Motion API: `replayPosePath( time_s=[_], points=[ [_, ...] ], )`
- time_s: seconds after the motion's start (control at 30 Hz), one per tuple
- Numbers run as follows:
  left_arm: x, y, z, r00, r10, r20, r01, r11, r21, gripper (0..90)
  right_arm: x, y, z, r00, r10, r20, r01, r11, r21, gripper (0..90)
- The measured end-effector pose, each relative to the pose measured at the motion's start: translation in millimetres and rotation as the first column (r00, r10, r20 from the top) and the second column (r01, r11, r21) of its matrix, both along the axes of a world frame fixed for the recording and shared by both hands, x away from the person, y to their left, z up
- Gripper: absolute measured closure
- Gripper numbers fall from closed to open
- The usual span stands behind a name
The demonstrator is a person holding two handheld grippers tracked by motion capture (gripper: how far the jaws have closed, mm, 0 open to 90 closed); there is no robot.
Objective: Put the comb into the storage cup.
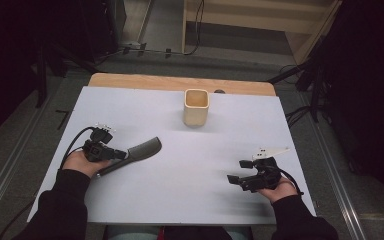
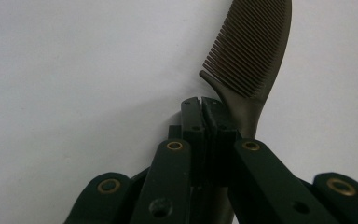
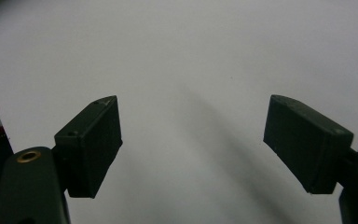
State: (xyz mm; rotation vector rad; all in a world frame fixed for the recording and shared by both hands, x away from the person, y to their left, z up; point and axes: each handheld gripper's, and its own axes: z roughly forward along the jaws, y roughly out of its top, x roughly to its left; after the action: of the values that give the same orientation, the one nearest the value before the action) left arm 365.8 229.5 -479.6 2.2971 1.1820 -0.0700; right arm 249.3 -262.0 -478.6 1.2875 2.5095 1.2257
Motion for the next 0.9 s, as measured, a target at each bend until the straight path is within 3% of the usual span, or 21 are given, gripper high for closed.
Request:
replayPosePath(
  time_s=[0.07, 0.1, 0.23, 0.27, 0.3, 0.67, 0.9],
  points=[
    [0.7, 1.8, 0.6, 1.0000, 0.002, 0.002, -0.002, 1.0000, -0.001, 84.4, 0.0, 0.0, 0.0, 1.0000, 0.000, 0.001, 0.000, 1.000, 0.001, 17.2],
    [1.1, 5.1, 2.3, 0.9995, 0.025, 0.018, -0.024, 0.9994, -0.027, 81.5, -0.1, -0.1, 0.0, 1.0000, 0.000, 0.001, 0.000, 1.000, 0.001, 17.2],
    [1.2, 10.2, 7.3, 0.9973, 0.055, 0.050, -0.052, 0.9969, -0.059, 76.9, -0.1, -0.2, 0.0, 1.0000, 0.000, 0.002, 0.000, 1.000, 0.001, 17.2],
    [0.0, 12.3, 11.0, 0.9957, 0.066, 0.065, -0.060, 0.9941, -0.090, 72.7, -0.1, -0.3, -0.1, 1.0000, 0.000, 0.002, 0.000, 1.000, 0.001, 17.2],
    [0.0, 12.3, 11.0, 0.9957, 0.066, 0.065, -0.060, 0.9941, -0.090, 71.5, -0.1, -0.3, -0.1, 1.0000, 0.000, 0.002, 0.000, 1.000, 0.001, 17.2],
    [-12.0, 13.4, 28.6, 0.9921, 0.050, 0.115, -0.028, 0.9829, -0.182, 54.1, -0.5, -0.3, 0.2, 1.0000, -0.004, 0.002, 0.004, 1.000, 0.004, 17.2],
    [-21.2, 3.2, 34.8, 0.9895, 0.001, 0.144, 0.028, 0.9797, -0.198, 46.9, -0.8, -1.3, 0.5, 1.0000, -0.006, 0.002, 0.006, 1.000, 0.003, 17.2]
  ],
)
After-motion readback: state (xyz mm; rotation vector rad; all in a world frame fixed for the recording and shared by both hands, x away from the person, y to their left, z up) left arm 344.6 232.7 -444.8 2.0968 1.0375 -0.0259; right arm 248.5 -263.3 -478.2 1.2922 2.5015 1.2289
